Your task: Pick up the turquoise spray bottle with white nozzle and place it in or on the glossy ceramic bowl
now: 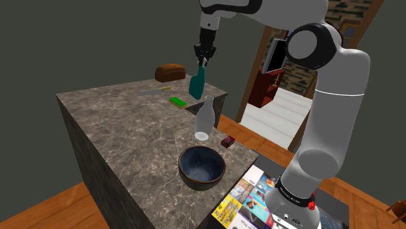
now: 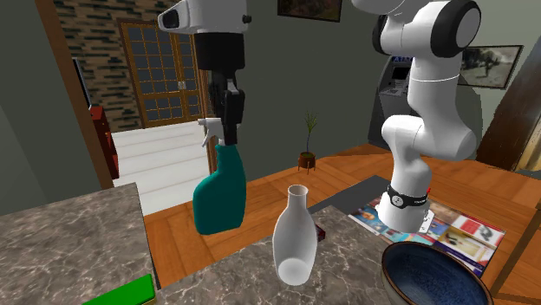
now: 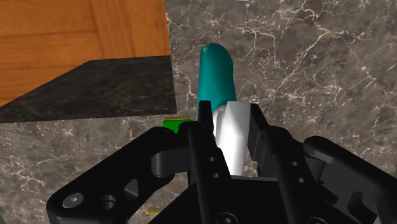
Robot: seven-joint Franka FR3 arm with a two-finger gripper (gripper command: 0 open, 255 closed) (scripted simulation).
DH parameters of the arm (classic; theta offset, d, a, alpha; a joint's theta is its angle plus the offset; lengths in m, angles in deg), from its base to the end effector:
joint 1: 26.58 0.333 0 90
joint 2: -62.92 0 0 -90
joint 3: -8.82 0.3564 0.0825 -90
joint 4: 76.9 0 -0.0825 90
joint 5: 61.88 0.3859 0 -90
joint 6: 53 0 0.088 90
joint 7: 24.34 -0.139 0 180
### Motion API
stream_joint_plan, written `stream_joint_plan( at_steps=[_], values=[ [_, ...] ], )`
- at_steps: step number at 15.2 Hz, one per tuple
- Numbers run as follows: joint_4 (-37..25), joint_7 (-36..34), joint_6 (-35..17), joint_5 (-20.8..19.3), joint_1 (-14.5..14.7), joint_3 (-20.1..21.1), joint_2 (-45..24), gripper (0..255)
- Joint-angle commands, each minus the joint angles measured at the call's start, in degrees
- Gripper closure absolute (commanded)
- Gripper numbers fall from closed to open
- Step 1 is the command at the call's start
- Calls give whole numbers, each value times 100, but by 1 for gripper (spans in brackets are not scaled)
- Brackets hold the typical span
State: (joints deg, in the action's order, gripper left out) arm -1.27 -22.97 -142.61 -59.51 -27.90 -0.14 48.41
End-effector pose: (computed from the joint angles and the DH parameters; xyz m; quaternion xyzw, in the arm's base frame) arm 0.6343 -0.0953 0.6007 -0.9972 0.0752 0.0030 0.0015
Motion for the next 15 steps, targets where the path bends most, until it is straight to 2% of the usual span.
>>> stream_joint_plan(
  at_steps=[1,8,15],
  values=[
    [506,-180,-72,-76,143,55,441,255],
    [1886,-864,-140,-248,533,359,1767,255],
    [2778,-1597,40,-241,838,785,2841,255]
  ],
)
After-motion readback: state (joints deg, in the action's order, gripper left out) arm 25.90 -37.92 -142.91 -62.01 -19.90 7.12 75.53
